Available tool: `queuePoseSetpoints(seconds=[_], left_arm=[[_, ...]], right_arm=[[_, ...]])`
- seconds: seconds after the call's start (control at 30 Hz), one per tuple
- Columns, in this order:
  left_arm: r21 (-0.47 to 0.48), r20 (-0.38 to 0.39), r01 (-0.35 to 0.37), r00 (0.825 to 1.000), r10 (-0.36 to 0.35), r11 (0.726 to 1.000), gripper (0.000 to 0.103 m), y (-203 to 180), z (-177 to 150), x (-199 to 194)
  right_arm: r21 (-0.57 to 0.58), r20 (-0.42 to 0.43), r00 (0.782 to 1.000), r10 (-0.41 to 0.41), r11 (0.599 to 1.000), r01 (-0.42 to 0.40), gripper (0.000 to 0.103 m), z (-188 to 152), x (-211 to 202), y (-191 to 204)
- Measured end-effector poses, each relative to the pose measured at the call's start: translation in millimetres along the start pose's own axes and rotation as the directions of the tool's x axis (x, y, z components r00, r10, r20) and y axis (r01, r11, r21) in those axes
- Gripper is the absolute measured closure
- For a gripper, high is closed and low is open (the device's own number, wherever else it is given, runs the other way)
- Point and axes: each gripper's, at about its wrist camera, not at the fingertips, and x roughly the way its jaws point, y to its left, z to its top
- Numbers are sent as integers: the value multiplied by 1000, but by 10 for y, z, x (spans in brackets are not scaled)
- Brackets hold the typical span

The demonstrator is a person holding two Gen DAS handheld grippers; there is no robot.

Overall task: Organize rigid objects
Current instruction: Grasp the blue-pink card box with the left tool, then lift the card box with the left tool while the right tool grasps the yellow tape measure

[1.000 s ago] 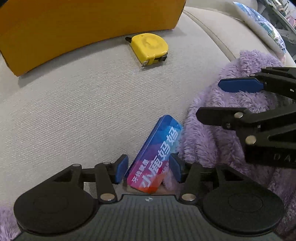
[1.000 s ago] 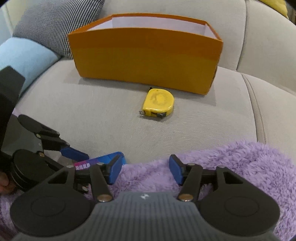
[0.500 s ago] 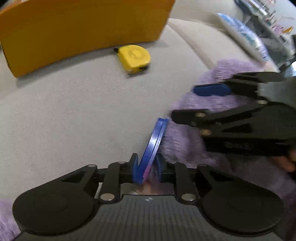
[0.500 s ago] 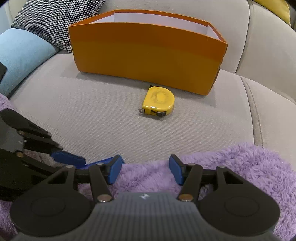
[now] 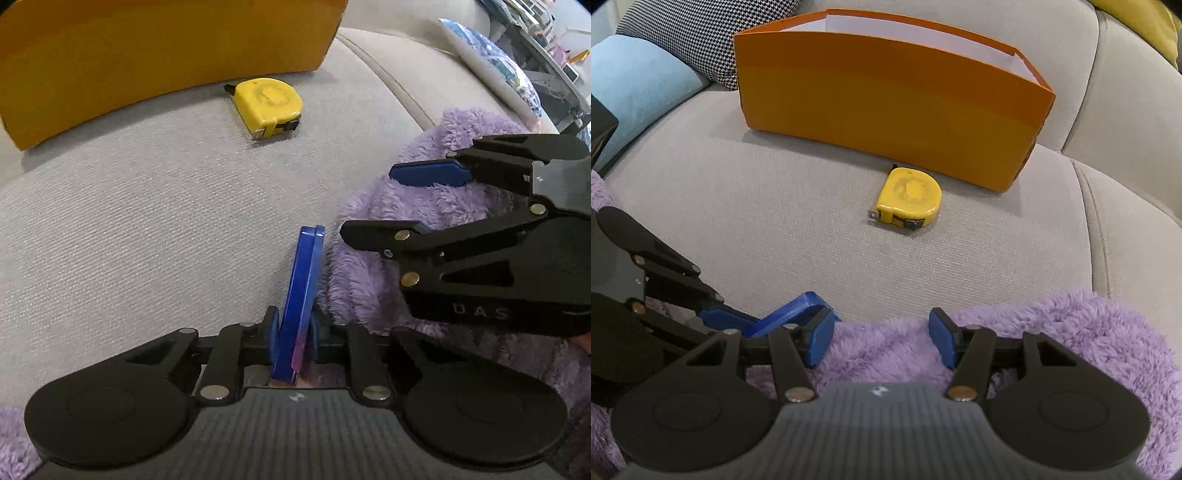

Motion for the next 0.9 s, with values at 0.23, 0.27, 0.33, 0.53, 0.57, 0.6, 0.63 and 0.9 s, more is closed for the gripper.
queuePoseSetpoints(seconds=[0.23, 0.27, 0.33, 0.53, 0.57, 0.6, 0.63, 0.9], left_arm=[[-138, 89, 53, 995, -41, 989, 88, 260, -31, -206], [-158, 103, 58, 994, -41, 986, 88, 304, -62, -257], [-203, 130, 63, 991, -37, 977, 88, 394, -74, -301], [-312, 235, 80, 972, -5, 947, 88, 689, -7, -419], [-326, 248, 77, 969, 7, 942, 88, 730, 7, -425], [-339, 259, 74, 966, 17, 938, 88, 768, 27, -422], [-352, 268, 73, 963, 25, 933, 88, 808, 45, -422], [-442, 297, 109, 954, 31, 891, 88, 1041, 46, -370]], right_arm=[[30, -15, 1000, 15, 999, -14, 45, 53, 44, -45], [38, -16, 1000, 19, 999, -18, 45, 58, 53, -59], [55, -23, 999, 29, 998, -27, 45, 79, 86, -80], [117, -33, 998, 56, 992, -52, 46, 194, 224, -156], [121, -28, 998, 57, 991, -53, 46, 230, 244, -169], [128, -23, 998, 59, 990, -55, 46, 265, 265, -186], [140, -17, 998, 62, 988, -59, 46, 303, 289, -207], [220, 27, 999, 21, 975, -26, 44, 583, 519, -389]])
